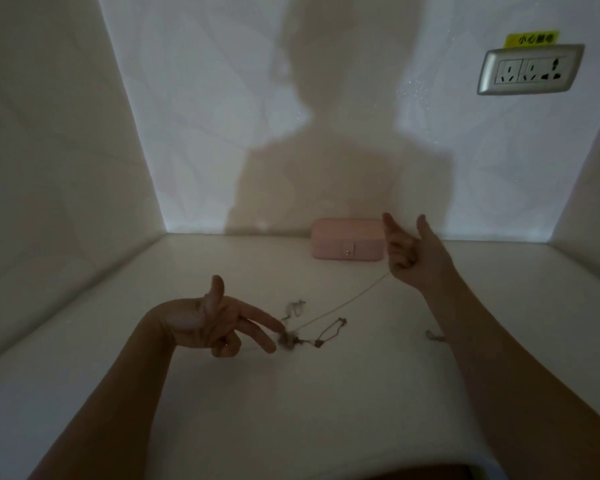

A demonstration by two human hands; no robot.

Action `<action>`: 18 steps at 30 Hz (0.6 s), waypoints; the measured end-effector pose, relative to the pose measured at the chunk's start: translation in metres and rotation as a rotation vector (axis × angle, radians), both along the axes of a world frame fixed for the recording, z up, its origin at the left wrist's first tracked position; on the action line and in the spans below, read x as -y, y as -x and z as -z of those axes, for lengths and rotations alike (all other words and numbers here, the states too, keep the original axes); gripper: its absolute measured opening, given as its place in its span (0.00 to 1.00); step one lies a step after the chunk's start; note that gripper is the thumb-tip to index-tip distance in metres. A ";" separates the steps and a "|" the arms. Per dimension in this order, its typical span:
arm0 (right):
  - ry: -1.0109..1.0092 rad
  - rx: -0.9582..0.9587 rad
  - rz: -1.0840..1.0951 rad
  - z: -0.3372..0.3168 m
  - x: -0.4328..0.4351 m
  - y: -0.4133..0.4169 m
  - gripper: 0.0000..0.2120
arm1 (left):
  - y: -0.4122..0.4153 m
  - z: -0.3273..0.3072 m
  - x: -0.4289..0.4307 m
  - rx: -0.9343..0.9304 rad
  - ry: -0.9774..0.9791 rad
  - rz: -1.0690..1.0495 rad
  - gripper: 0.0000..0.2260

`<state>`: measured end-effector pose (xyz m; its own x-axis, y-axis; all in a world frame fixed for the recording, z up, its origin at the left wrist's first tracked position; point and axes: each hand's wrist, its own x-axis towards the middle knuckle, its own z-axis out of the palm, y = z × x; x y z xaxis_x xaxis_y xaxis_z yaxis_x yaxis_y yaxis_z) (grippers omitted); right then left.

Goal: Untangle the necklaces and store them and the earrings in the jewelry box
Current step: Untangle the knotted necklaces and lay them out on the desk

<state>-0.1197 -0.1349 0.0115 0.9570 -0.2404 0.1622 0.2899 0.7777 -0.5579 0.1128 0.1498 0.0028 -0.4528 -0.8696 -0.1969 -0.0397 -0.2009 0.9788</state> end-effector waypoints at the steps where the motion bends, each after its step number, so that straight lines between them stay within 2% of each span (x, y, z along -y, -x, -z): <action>1: 0.096 -0.148 0.130 -0.001 0.000 0.004 0.29 | 0.000 0.002 0.000 0.012 -0.021 -0.041 0.53; 3: 0.293 -0.420 0.279 -0.003 -0.001 0.007 0.21 | 0.002 0.002 0.002 -0.015 -0.047 -0.159 0.52; 6: 0.602 -0.747 0.386 -0.002 0.002 0.012 0.21 | 0.004 0.002 0.001 -0.125 -0.032 -0.387 0.51; 8: 0.867 -0.940 0.507 -0.003 0.002 0.015 0.20 | -0.001 0.003 -0.001 -0.272 0.002 -0.512 0.48; 10: 1.105 -1.094 0.622 -0.003 0.005 0.015 0.19 | -0.008 0.004 -0.004 -0.410 0.031 -0.535 0.44; 12: 1.319 -1.218 0.652 -0.001 0.010 0.014 0.17 | -0.007 0.005 -0.008 -0.455 0.032 -0.536 0.39; 15: 1.589 -1.364 0.634 0.009 0.012 0.007 0.14 | 0.000 0.008 -0.015 -0.262 -0.023 -0.627 0.40; 18: 1.629 -1.428 0.741 0.014 0.002 0.004 0.14 | 0.007 0.009 -0.025 -0.071 -0.064 -0.471 0.39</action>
